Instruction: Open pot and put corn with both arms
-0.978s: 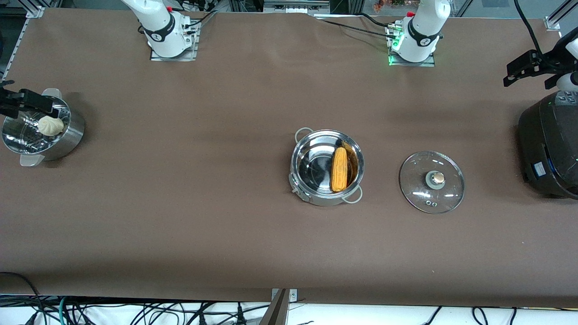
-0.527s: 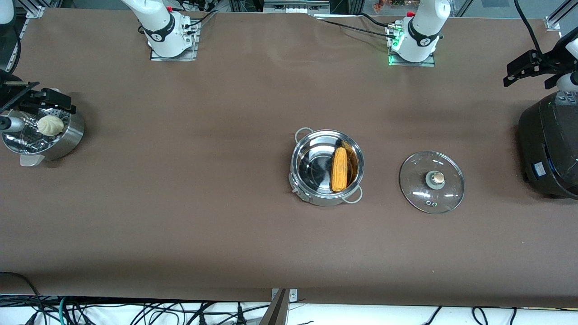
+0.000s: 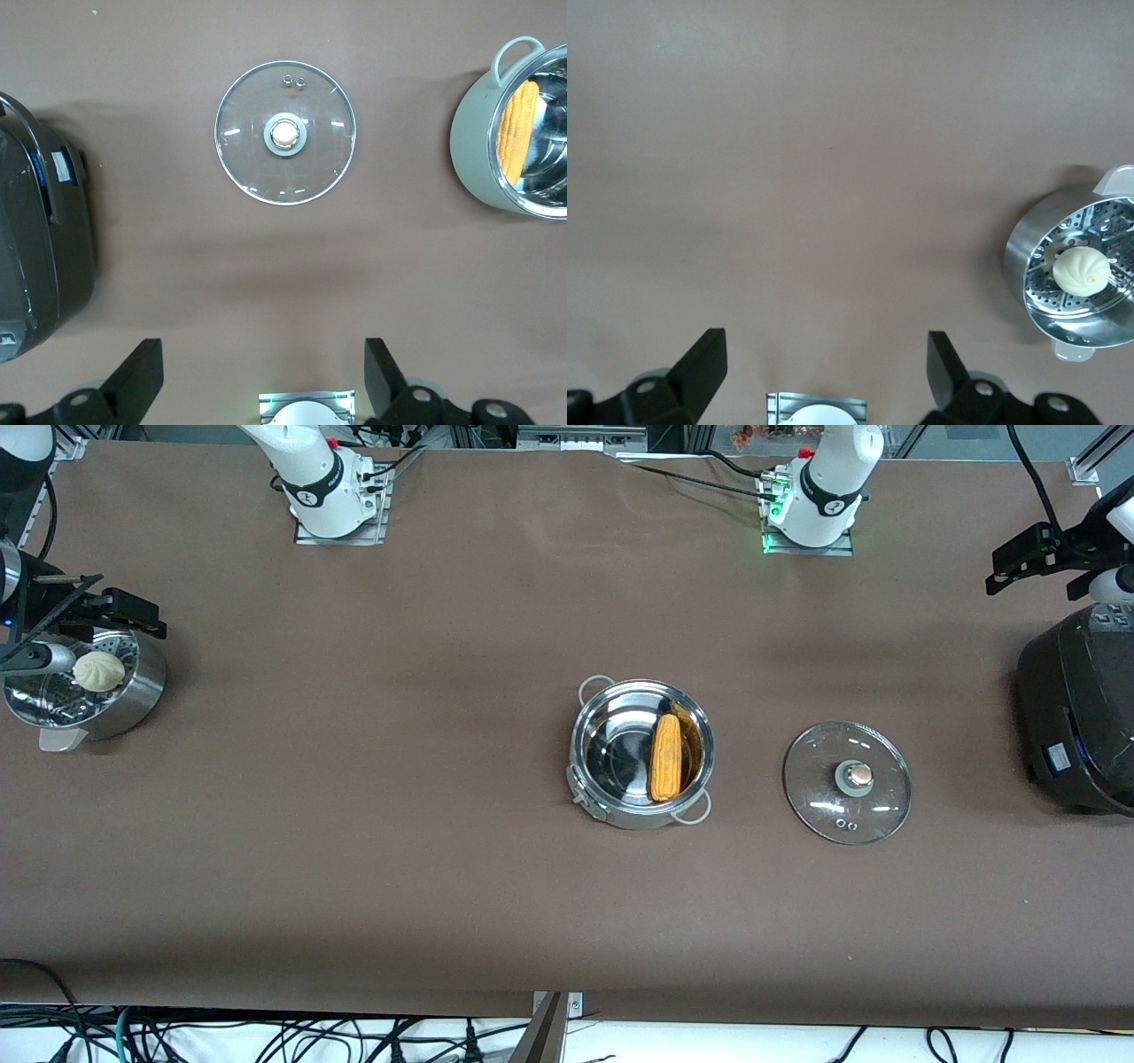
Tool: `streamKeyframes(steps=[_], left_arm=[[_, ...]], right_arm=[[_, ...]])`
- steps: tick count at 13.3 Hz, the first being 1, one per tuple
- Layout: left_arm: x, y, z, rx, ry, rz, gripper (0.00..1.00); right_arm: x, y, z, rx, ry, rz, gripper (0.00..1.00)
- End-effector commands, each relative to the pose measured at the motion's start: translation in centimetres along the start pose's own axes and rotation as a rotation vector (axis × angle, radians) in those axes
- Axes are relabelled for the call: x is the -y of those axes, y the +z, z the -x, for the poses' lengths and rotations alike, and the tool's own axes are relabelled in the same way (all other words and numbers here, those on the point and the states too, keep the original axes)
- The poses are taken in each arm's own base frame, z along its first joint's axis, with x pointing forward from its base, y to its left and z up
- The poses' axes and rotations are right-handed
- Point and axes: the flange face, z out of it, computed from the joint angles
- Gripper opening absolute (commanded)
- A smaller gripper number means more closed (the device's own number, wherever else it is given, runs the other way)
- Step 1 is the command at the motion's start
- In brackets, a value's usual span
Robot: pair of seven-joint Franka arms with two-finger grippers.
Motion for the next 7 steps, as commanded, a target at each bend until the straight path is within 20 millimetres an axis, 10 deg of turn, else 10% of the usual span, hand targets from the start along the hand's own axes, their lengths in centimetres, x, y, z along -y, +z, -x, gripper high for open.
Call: streamKeyframes(steps=[1,7], left_arm=[[0.06,-0.69,-0.14,0.008,-0.004,-0.03,1.0],[0.22,-0.69,-0.13,0.008,-0.008,-0.029,1.0]], right_arm=[[0.43,-0.39,-0.4,-0.011,-0.002,0.039,1.0],[-0.36,-0.3,-1.19,-0.014,0.012,0.043,1.0]])
